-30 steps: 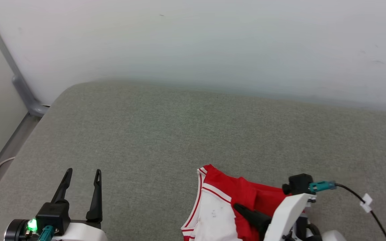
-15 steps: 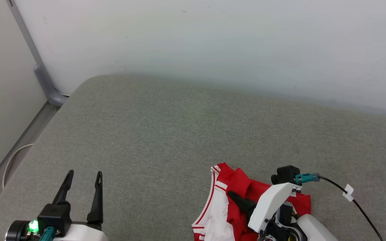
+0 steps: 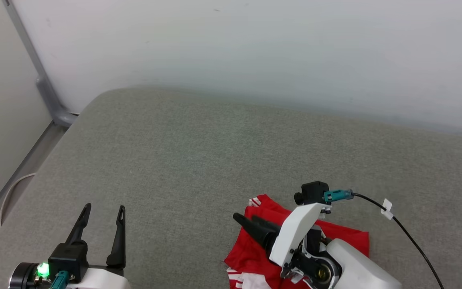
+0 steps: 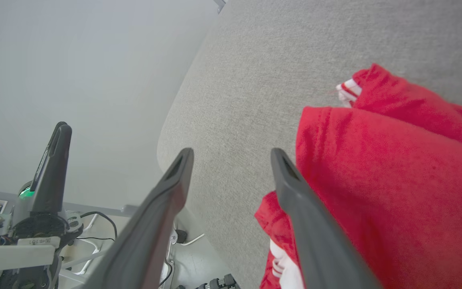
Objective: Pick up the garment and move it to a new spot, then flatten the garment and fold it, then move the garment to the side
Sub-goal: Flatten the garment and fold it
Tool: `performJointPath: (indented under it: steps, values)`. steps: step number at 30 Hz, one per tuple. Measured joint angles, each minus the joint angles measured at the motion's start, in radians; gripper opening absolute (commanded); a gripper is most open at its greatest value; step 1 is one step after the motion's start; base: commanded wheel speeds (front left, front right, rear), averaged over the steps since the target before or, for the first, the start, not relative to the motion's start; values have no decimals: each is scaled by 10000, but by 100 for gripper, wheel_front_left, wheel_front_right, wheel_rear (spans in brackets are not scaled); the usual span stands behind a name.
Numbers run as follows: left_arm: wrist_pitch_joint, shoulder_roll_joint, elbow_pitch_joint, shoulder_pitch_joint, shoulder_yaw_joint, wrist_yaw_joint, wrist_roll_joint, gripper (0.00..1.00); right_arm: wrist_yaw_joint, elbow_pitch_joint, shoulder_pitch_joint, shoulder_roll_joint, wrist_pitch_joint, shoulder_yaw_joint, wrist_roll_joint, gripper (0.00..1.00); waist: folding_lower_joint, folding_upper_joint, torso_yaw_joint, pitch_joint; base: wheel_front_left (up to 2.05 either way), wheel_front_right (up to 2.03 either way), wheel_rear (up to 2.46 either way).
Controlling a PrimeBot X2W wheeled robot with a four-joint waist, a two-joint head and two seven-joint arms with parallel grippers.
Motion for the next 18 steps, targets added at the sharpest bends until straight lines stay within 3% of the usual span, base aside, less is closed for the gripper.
performJointPath:
  steps: [6, 9, 12, 18]
  values:
    - [0, -13, -82, 5, -50, -59, 69, 100, 0, 690, -768, 2, -405, 146, -242, 100, 0, 0, -300, -109, 0, 0, 0]
    - [0, -81, -188, 16, -71, -69, 67, 100, 0, 1521, -1411, -33, -742, -151, -1198, 100, 0, 0, -617, -157, 0, 0, 0]
    - [0, -121, -272, 18, -94, -81, 69, 100, 0, 1515, -1787, -431, -1051, -142, -2167, 100, 0, 0, -869, -177, 0, 0, 0]
    - [0, -259, -453, 13, -100, -128, 59, 100, 0, 777, -1825, -1894, -1896, -512, -3789, 100, 0, 0, -1349, -183, 0, 0, 0]
